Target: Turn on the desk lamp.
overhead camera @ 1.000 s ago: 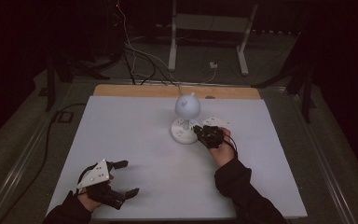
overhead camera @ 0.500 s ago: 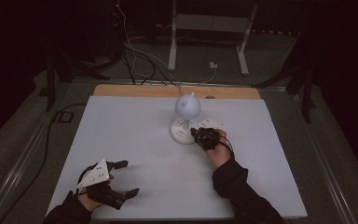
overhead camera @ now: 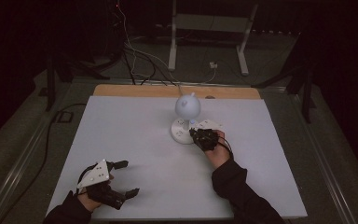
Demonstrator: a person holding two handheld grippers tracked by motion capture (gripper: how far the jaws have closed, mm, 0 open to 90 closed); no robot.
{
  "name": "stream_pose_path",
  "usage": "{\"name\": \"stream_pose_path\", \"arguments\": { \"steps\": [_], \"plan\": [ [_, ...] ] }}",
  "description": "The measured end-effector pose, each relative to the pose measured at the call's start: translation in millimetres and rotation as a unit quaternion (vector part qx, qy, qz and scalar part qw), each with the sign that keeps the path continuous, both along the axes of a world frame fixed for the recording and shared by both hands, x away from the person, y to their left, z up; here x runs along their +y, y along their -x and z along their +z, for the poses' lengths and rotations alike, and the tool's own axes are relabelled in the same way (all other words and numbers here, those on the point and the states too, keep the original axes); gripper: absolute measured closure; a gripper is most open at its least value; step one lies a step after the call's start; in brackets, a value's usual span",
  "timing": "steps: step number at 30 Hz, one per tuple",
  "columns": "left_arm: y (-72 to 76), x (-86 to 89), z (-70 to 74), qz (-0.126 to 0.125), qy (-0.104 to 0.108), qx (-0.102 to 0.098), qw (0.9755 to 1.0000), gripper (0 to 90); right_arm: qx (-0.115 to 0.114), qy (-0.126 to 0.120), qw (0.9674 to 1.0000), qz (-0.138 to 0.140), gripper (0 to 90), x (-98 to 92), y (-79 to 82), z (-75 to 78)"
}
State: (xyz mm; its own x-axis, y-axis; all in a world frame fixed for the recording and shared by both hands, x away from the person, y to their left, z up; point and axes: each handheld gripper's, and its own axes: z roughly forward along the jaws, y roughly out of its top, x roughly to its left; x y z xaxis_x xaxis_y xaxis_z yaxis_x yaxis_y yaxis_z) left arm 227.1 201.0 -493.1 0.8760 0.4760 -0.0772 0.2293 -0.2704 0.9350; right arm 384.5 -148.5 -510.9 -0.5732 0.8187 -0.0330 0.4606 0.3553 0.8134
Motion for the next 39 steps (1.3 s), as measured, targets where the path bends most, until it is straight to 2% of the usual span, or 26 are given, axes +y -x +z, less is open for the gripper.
{"name": "stream_pose_path", "arguments": {
  "steps": [15, 24, 27, 32, 34, 37, 39],
  "plan": [
    [0.1, -0.2, 0.0, 0.001, 0.001, 0.000, 1.0000, 0.2, -0.008, 0.008, 0.9999, 0.001, 90.0, 1.1, 0.8, -1.1],
    [-0.2, -0.2, -0.1, 0.001, 0.001, 0.000, 1.0000, 0.2, 0.000, -0.002, 1.0000, -0.001, 90.0, -0.2, -0.8, -1.0],
    [-0.4, 0.1, -0.1, 0.001, 0.002, 0.001, 1.0000, 0.2, 0.002, -0.008, 1.0000, 0.002, 87.5, -0.7, -1.4, -1.1],
    [-0.5, 0.1, -0.1, 0.001, 0.002, 0.000, 1.0000, 0.2, -0.011, -0.010, 0.9999, 0.006, 79.9, -1.4, -0.4, 2.8],
    [-0.3, 0.1, 0.0, 0.001, 0.002, 0.000, 1.0000, 0.2, -0.016, -0.013, 0.9997, 0.011, 74.2, -1.9, 0.5, 6.5],
    [-0.3, 0.0, 0.0, 0.001, 0.001, 0.000, 1.0000, 0.2, -0.017, -0.022, 0.9995, 0.017, 63.9, -2.4, 1.7, 11.8],
    [-0.3, 0.0, -0.1, 0.001, 0.001, 0.000, 1.0000, 0.2, -0.016, -0.024, 0.9992, 0.028, 52.1, -2.4, 2.0, 14.0]
  ]
}}
